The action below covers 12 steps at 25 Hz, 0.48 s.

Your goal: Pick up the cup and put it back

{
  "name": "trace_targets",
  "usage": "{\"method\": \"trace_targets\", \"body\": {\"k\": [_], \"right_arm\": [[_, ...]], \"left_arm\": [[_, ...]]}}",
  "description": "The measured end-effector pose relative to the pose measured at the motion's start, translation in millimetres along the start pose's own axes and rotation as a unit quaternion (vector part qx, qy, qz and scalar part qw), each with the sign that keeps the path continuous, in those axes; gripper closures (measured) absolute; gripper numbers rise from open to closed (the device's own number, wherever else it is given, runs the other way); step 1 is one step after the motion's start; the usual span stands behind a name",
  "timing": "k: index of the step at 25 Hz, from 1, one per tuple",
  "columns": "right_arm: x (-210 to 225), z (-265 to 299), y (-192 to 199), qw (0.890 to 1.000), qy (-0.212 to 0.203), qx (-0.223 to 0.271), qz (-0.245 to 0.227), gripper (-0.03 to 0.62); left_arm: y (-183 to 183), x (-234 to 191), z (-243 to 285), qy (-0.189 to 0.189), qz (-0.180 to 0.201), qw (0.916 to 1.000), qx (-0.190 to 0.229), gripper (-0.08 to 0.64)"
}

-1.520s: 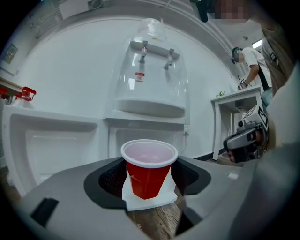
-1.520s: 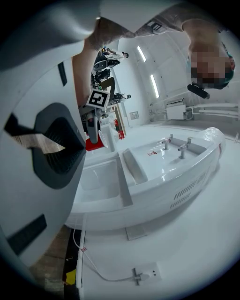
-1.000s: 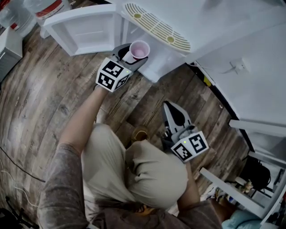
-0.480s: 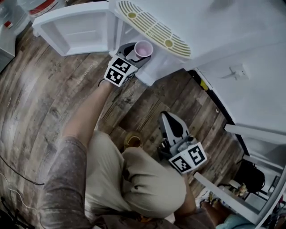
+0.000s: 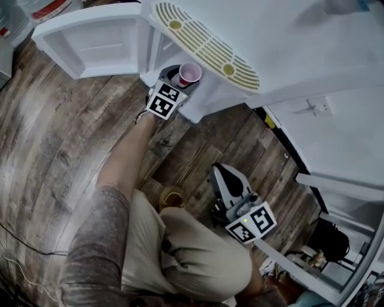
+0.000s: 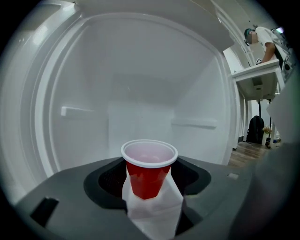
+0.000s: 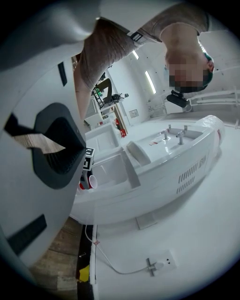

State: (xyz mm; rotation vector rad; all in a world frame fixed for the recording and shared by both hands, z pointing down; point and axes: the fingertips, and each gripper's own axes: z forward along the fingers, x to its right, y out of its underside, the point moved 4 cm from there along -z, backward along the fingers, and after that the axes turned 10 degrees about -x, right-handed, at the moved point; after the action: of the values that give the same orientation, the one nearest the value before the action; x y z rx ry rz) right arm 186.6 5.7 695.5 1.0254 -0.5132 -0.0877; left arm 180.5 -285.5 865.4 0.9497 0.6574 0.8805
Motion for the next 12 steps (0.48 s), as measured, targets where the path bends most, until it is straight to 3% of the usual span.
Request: {"method": "trace_targets", "body": {"k": [12], "right_arm": [[12, -5, 4, 1.0, 0.006, -0.003, 0.012, 0.589]], "left_arm": [[12, 3, 27, -0.008, -0.003, 0.9999, -0.012, 0.267]]}}
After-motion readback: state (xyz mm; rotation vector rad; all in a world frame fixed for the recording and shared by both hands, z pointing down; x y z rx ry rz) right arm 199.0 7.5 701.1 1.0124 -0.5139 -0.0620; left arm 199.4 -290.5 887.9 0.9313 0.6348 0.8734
